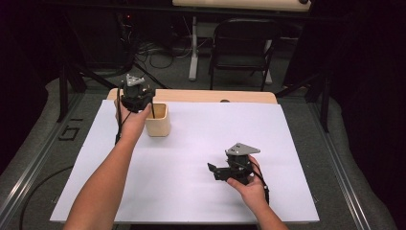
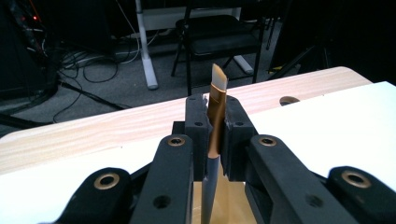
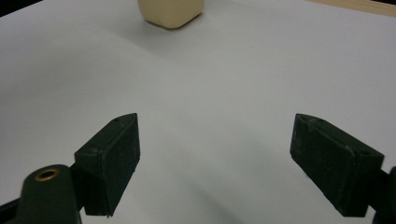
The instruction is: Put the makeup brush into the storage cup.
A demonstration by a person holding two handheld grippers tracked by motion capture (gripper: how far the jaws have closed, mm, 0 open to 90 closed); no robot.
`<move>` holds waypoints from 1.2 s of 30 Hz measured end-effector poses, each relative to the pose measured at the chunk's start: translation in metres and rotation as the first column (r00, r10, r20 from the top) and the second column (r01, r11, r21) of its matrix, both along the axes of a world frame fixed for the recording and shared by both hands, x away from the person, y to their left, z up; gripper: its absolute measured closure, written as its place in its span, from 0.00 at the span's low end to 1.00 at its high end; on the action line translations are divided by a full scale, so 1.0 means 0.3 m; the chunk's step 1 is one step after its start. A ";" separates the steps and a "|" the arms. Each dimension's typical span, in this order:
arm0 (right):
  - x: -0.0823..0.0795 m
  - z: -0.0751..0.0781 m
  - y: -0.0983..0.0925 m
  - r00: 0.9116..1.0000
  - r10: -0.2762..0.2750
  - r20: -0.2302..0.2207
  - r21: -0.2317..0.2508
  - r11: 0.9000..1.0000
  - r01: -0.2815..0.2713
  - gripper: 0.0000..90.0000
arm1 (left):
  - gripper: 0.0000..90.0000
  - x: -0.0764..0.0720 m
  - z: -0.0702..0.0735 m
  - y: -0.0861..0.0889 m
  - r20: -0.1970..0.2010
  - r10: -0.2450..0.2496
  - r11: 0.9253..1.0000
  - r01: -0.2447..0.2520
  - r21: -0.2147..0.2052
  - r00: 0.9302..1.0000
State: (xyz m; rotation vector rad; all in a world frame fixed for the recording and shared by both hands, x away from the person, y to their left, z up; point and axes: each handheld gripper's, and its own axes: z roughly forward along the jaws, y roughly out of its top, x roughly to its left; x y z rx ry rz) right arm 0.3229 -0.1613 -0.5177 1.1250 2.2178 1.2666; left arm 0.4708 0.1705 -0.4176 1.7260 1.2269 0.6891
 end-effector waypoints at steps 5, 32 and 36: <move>-0.001 -0.001 0.003 1.000 0.001 0.002 -0.005 1.000 -0.001 0.18 | 0.93 0.004 -0.017 0.005 -0.012 0.006 1.000 -0.006 0.001 1.000; -0.002 -0.004 0.010 1.000 0.013 0.000 -0.010 1.000 -0.013 0.18 | 0.93 0.012 -0.084 0.001 -0.059 -0.004 0.999 0.007 0.046 0.998; -0.003 -0.004 0.011 1.000 0.014 -0.001 -0.010 1.000 -0.014 0.18 | 0.93 0.013 -0.087 -0.004 -0.062 -0.008 0.999 0.012 0.050 0.998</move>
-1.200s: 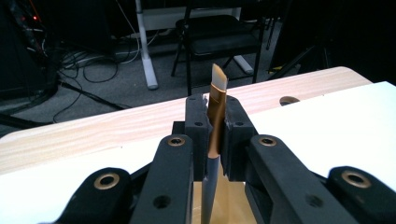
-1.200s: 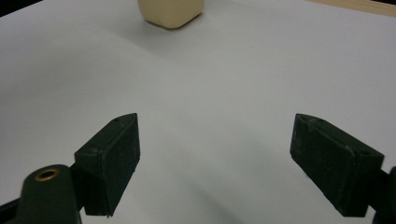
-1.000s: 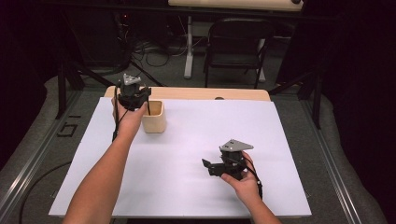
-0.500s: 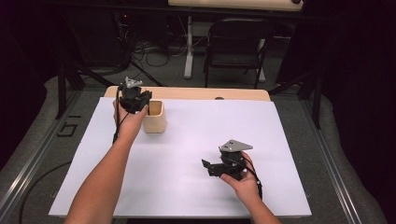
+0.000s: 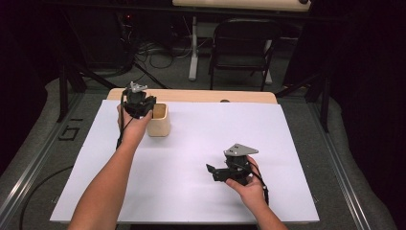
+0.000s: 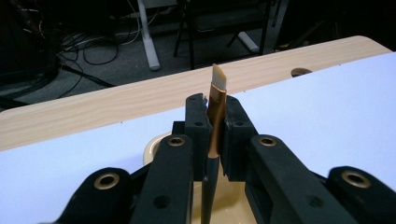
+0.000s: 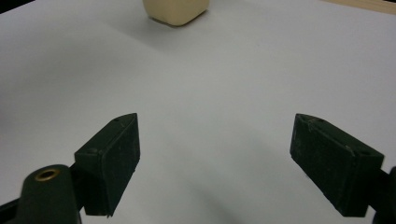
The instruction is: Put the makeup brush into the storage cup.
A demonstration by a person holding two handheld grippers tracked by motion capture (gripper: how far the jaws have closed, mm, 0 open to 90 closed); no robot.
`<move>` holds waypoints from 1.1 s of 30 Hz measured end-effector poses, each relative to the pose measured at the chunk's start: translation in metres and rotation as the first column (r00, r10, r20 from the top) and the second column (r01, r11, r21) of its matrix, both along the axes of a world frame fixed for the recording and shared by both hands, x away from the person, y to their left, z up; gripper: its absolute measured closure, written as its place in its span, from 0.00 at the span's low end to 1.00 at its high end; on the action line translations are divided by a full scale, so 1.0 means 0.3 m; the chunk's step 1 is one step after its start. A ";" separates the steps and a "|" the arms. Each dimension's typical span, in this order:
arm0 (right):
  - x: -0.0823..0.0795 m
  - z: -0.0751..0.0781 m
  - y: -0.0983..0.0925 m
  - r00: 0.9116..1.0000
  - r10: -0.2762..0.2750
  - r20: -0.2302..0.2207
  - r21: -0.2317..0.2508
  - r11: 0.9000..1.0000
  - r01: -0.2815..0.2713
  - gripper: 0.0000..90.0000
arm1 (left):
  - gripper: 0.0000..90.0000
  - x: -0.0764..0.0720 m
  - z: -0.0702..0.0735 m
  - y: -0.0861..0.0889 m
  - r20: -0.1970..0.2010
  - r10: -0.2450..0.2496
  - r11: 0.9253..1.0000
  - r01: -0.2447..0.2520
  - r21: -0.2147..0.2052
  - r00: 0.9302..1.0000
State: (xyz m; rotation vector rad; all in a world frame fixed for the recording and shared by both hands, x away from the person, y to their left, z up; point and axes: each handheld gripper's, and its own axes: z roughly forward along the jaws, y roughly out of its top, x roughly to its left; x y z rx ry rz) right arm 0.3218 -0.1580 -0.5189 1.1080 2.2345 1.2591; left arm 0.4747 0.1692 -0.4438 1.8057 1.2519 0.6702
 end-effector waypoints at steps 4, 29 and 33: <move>0.001 0.000 -0.001 1.000 -0.001 0.002 0.002 1.000 0.001 0.18 | 0.93 0.000 -0.004 -0.005 -0.001 -0.003 1.000 0.003 0.012 1.000; 0.001 -0.004 0.003 1.000 0.004 -0.003 -0.001 1.000 -0.004 0.18 | 0.93 -0.004 -0.045 0.010 -0.031 -0.009 0.999 0.010 0.035 0.999; 0.000 -0.001 0.000 1.000 0.001 -0.017 -0.009 1.000 -0.001 0.18 | 0.93 -0.007 -0.050 0.010 -0.033 -0.009 0.999 0.010 0.037 0.999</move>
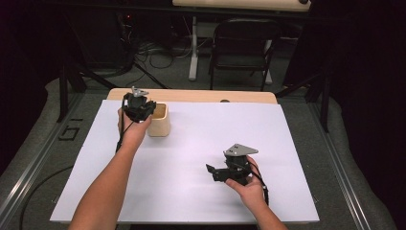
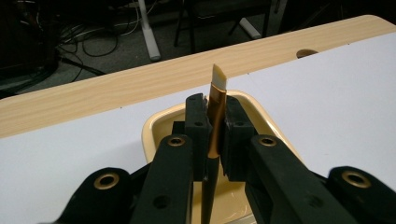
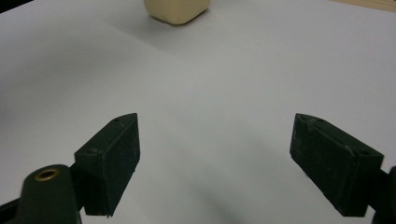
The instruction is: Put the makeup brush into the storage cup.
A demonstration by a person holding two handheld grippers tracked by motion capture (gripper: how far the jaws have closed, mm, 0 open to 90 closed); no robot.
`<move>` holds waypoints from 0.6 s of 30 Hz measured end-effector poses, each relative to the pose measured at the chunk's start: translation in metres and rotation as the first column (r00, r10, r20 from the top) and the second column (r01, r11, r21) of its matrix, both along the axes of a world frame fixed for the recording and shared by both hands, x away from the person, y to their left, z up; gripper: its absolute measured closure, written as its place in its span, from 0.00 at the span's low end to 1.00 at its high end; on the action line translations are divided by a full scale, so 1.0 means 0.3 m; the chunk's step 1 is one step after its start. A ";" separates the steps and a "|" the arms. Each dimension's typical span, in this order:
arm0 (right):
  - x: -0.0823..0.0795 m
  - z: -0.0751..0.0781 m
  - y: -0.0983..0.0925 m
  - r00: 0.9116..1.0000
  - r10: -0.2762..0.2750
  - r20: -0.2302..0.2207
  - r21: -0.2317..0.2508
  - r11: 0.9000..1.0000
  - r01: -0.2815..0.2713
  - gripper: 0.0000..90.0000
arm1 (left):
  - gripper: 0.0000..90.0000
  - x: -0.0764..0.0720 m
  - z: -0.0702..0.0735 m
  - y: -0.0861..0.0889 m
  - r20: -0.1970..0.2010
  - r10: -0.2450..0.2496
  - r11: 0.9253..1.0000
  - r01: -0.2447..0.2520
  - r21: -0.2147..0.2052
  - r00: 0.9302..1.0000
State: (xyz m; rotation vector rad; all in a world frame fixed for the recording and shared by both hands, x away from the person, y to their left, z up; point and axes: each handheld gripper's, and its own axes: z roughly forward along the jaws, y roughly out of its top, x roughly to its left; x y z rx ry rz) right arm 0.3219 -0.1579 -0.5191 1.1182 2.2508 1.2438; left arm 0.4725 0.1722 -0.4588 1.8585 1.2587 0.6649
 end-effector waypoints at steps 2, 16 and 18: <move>0.001 -0.003 0.002 1.000 0.000 0.013 0.009 1.000 0.000 0.18 | 0.93 0.000 -0.005 0.003 0.000 0.003 1.000 -0.003 -0.001 1.000; 0.003 -0.005 0.003 1.000 0.002 0.012 0.005 1.000 -0.002 0.18 | 0.93 -0.002 -0.018 0.010 -0.009 0.003 1.000 -0.003 0.002 1.000; 0.003 -0.005 0.002 1.000 0.003 0.012 0.005 1.000 -0.003 0.18 | 0.93 -0.002 -0.020 0.010 -0.006 0.005 1.000 -0.005 0.001 1.000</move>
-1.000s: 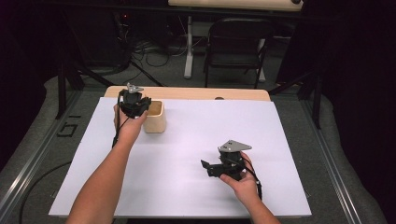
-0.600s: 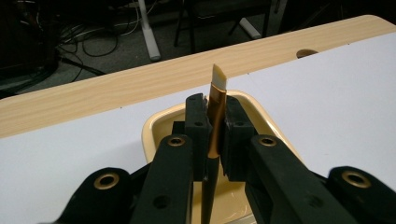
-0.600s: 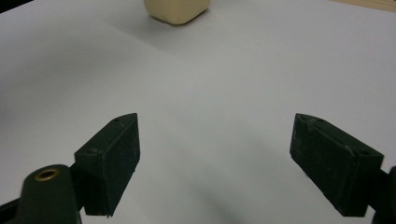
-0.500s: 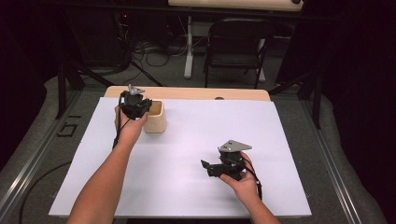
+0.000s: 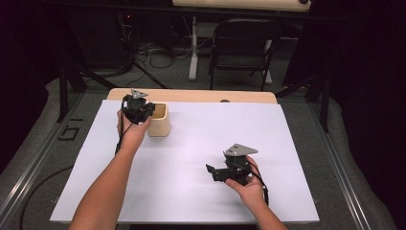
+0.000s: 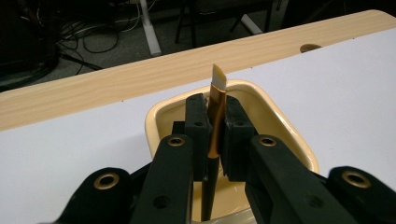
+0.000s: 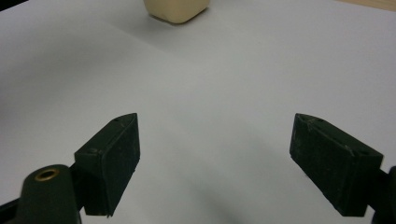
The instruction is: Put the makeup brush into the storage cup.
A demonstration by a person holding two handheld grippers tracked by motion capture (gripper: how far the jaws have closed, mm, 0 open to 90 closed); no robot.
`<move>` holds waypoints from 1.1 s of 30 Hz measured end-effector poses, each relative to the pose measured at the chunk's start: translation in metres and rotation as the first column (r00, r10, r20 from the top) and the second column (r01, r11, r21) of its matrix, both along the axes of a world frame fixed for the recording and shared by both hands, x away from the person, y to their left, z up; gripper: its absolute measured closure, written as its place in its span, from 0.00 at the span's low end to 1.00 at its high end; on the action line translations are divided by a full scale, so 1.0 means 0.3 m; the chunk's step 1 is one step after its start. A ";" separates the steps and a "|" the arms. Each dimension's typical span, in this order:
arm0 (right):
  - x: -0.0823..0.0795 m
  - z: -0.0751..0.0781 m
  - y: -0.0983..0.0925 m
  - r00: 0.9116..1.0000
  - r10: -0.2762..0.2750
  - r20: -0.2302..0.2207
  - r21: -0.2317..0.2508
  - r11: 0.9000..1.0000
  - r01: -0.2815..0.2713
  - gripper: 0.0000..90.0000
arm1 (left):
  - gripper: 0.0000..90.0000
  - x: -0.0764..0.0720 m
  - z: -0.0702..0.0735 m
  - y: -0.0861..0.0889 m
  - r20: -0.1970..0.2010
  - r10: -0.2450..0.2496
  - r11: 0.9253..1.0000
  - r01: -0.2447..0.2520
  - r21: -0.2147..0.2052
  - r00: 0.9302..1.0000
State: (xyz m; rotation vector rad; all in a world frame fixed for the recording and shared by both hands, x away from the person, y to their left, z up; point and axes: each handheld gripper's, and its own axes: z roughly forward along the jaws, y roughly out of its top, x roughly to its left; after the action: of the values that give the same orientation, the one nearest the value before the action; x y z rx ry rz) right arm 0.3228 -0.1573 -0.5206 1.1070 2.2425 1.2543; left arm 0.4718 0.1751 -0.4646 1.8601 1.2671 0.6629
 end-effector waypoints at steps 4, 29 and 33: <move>-0.001 0.000 0.001 1.000 0.000 0.001 0.000 1.000 0.000 0.18 | 0.93 0.000 -0.003 0.000 -0.002 0.004 1.000 -0.004 -0.003 1.000; 0.000 0.001 0.001 1.000 -0.003 0.003 0.001 1.000 0.003 0.18 | 0.56 -0.012 0.016 0.024 0.034 -0.036 0.996 0.039 -0.086 0.999; 0.000 0.001 0.000 1.000 -0.004 0.003 0.000 1.000 0.004 0.18 | 0.48 -0.013 0.017 0.024 0.042 -0.039 0.995 0.043 -0.095 0.998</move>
State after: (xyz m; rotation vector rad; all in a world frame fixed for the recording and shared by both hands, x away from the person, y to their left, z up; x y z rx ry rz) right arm 0.3227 -0.1572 -0.5204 1.1086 2.2369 1.2540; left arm 0.4678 0.1823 -0.4597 1.7813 1.2106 0.6043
